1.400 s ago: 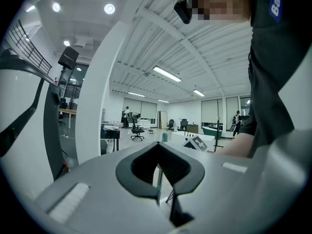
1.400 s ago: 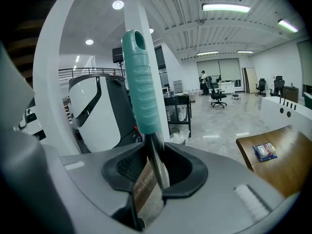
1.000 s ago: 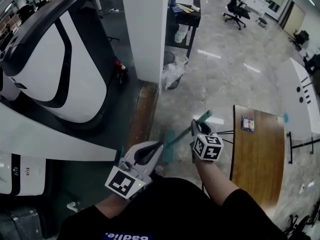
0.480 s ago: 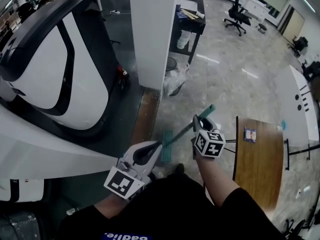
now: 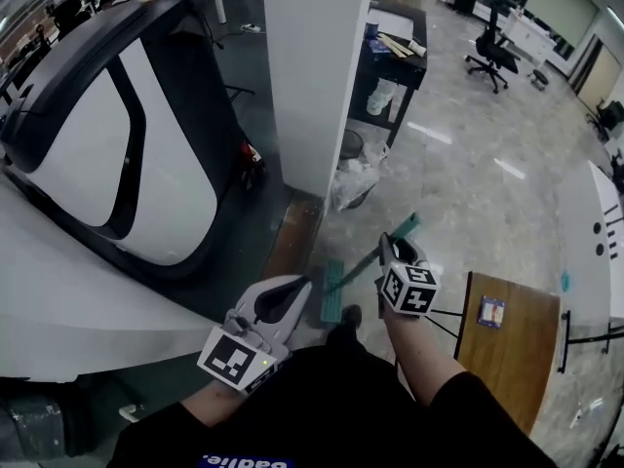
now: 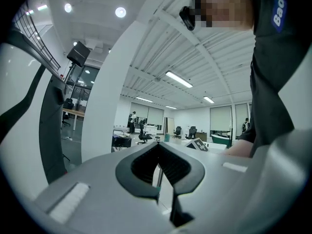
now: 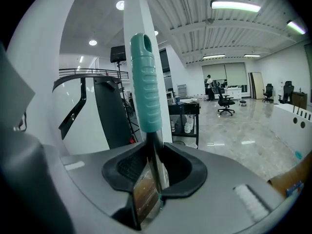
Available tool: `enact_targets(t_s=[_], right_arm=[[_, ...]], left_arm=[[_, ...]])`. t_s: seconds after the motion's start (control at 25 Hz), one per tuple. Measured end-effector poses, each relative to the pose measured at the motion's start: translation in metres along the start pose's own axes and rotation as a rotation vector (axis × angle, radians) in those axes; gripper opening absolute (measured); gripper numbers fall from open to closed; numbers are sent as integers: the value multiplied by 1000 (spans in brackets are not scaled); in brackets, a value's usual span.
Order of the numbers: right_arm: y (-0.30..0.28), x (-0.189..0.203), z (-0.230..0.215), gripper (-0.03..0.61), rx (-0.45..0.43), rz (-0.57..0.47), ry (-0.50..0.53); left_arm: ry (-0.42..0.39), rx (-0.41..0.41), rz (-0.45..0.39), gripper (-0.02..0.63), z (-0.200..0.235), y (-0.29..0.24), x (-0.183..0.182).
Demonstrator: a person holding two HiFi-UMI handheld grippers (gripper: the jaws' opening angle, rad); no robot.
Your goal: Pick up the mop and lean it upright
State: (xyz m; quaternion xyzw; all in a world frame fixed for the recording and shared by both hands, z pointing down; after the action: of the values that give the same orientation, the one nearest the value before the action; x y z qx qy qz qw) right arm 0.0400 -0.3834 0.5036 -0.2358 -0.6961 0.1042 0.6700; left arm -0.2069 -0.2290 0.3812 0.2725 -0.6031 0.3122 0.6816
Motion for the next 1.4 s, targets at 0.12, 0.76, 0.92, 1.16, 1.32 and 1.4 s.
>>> enact_targets(t_s=[0.12,0.76,0.92,1.16,1.32,1.4], right_arm=[[-31,-11,-15,110,-48,22,16],[-161,-65,-79,110,-401,37,241],[-182,-83,-85,110,-413,14,258],[-210,-98,-96,109,-319,31,230],[-231,-103,-107,109,-196,104,161],[-243,-107,-113,110,-118,148,105]], left_arm=[[-8,-30,-3,20,18,-39,-10],[9,-115,30,20,68,-199,-12],[24,-125,31,20,82,-213,-10],[43,-92,21,20,110,-234,-6],[33,-47,11,20,140,-250,-12],[24,-25,0,20,158,-256,-18]])
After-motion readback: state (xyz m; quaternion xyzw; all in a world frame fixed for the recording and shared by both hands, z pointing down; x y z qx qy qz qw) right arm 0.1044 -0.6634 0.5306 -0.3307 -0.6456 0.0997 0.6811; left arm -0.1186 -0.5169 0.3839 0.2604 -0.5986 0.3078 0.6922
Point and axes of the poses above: the fingertips, and each gripper's own axes: y backward along the fingers, z to its left, x out of its underside, the point moved 9 cm from there along y, backward along the fingers, and after that the axes turned 12 degrees about x, right-handed, at the moved point
